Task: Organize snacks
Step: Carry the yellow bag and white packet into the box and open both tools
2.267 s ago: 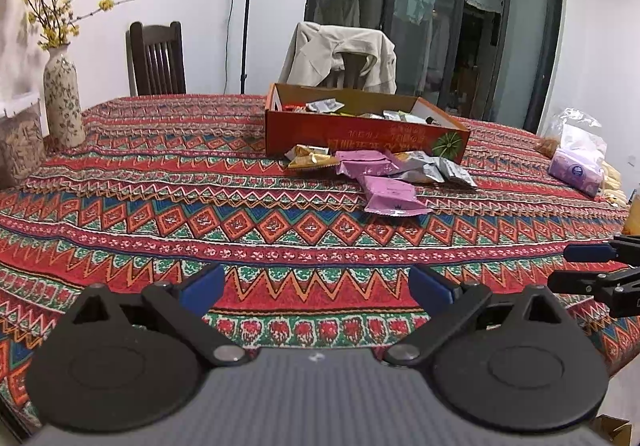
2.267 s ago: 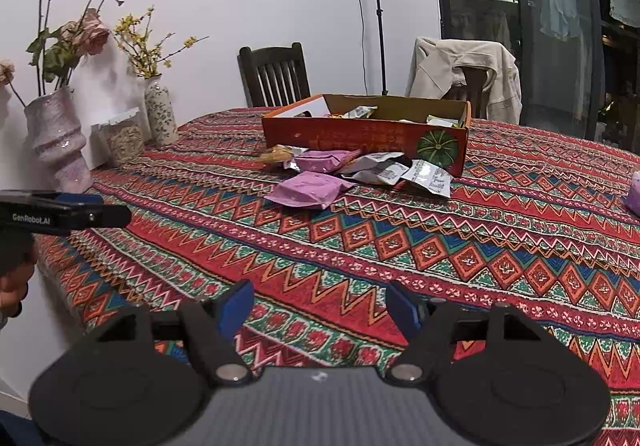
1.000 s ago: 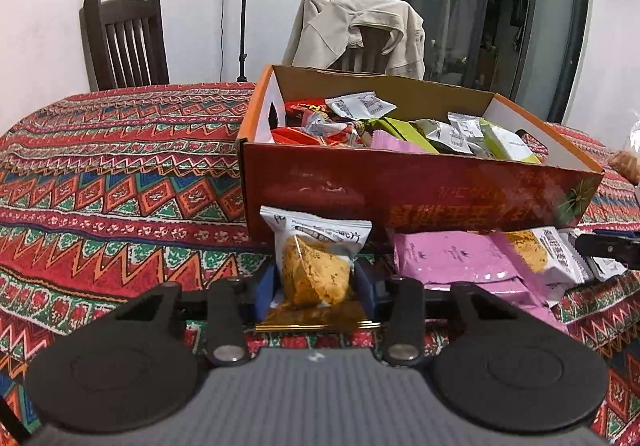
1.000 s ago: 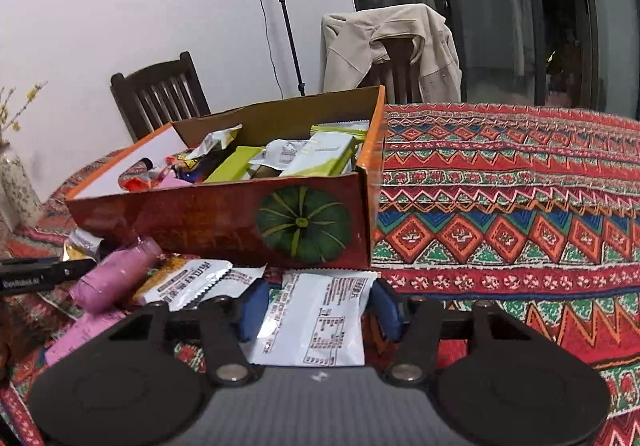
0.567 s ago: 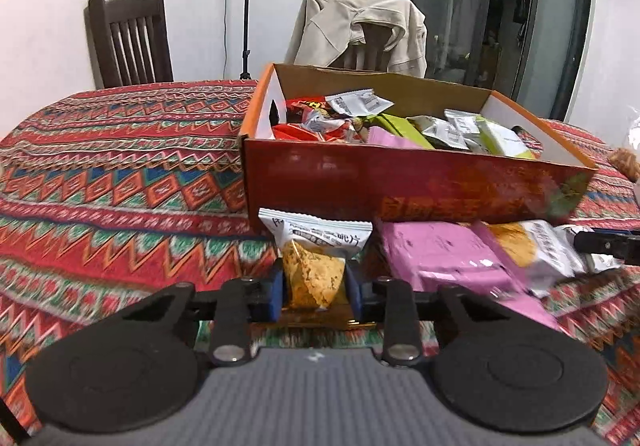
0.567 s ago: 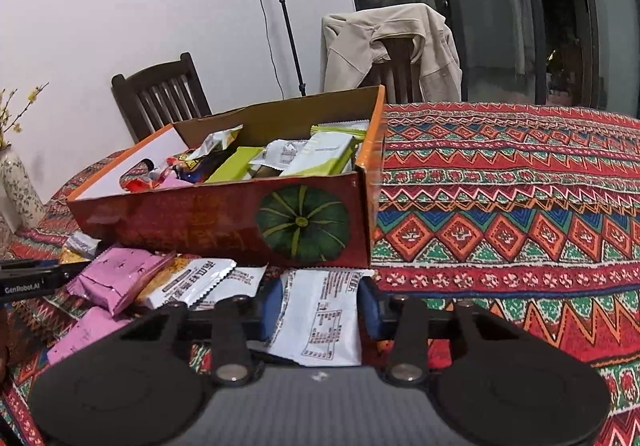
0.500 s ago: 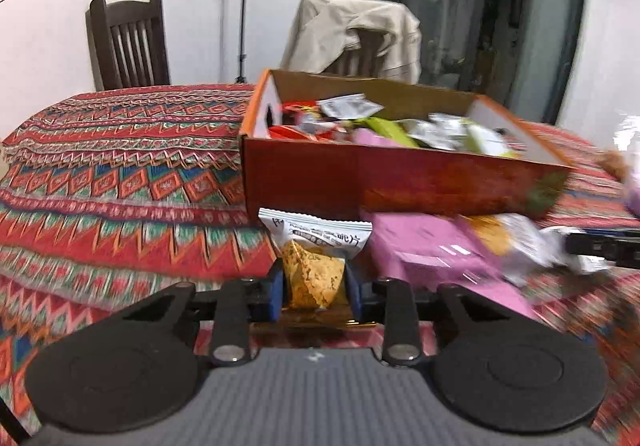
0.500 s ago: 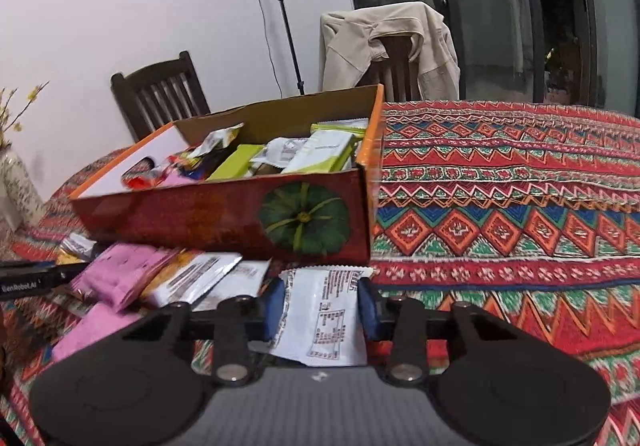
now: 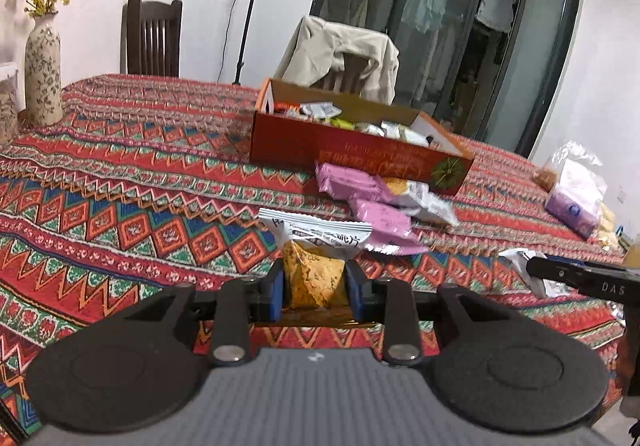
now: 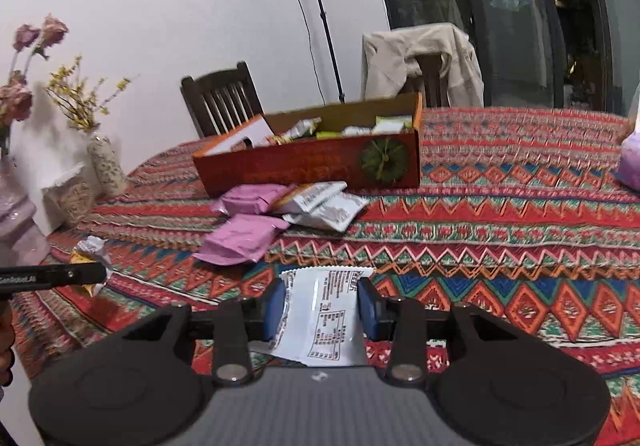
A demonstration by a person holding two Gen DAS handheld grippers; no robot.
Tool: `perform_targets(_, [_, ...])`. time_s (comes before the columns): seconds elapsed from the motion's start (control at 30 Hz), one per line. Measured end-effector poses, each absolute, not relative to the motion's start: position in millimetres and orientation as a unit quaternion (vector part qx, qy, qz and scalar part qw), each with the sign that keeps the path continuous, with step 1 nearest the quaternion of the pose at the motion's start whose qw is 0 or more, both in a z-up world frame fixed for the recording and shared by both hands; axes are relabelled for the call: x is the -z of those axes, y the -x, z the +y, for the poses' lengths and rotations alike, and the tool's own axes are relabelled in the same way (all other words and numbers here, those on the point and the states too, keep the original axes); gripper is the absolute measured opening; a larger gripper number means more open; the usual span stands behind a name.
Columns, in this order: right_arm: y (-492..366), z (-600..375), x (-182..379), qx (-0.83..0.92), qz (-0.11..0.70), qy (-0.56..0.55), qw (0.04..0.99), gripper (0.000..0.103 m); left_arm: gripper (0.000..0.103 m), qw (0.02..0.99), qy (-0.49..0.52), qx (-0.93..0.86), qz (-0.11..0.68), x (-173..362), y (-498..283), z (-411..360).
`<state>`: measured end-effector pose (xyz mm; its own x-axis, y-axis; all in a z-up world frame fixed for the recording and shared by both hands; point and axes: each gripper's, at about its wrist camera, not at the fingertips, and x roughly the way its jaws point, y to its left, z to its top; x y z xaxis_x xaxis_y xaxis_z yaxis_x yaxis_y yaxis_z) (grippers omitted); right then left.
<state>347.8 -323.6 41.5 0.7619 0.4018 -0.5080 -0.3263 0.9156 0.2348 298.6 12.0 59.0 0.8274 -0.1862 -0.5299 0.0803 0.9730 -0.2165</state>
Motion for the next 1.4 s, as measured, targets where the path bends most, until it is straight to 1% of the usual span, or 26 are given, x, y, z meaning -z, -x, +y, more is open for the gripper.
perform_targets(0.27, [-337,-324,-57,-0.200,0.264,-0.066,0.941,0.038,0.031,0.953,0.089,0.089,0.277,-68,-308,4])
perform_targets(0.37, [-343,-322,-63,-0.208,0.257,-0.062,0.942,0.038,0.031,0.955,0.090,0.104,0.261,-80,-332,5])
perform_targets(0.47, [-365,-318,-80,-0.207,0.239,-0.034,0.948,0.038,0.031,0.957,0.098,0.129,0.241,-101,-373,6])
perform_targets(0.6, [-412,-311,-107,-0.214,0.213,-0.011,0.953,0.038,0.031,0.961,0.072,0.150,0.219,-122,-440,-6])
perform_targets(0.73, [-485,-293,-123,-0.230,0.213,0.001,0.950,0.038,0.031,0.949,0.075,0.168,0.257,-119,-528,-20])
perform_targets(0.87, [-562,-267,-118,-0.231,0.242,0.023,0.942,0.038,0.031,0.940,0.074,0.143,0.300,-95,-610,-28])
perform_targets(0.93, [-602,-254,-105,-0.222,0.263,0.037,0.938,0.038,0.031,0.932,0.088,0.119,0.330,-80,-645,-28])
perform_targets(1.0, [-633,-242,-90,-0.206,0.281,0.052,0.936,0.038,0.032,0.928,0.085,0.117,0.342,-69,-665,-31])
perform_targets(1.07, [-657,-232,-73,-0.194,0.298,0.060,0.933,0.039,0.043,0.927,0.080,0.123,0.346,-60,-674,-35])
perform_targets(1.1, [-667,-228,-65,-0.192,0.306,0.062,0.930,0.040,0.051,0.926,0.078,0.131,0.346,-58,-676,-36])
perform_targets(1.13, [-673,-224,-59,-0.189,0.312,0.064,0.929,0.043,0.057,0.926,0.078,0.137,0.343,-56,-675,-37])
perform_targets(1.2, [-680,-218,-48,-0.183,0.317,0.070,0.928,0.044,0.064,0.928,0.073,0.143,0.336,-53,-672,-36])
perform_targets(1.27, [-683,-216,-42,-0.186,0.320,0.068,0.926,0.050,0.064,0.930,0.075,0.143,0.331,-54,-669,-33])
perform_targets(1.4, [-678,-214,-43,-0.191,0.313,0.067,0.928,0.053,0.066,0.932,0.079,0.141,0.324,-61,-664,-26])
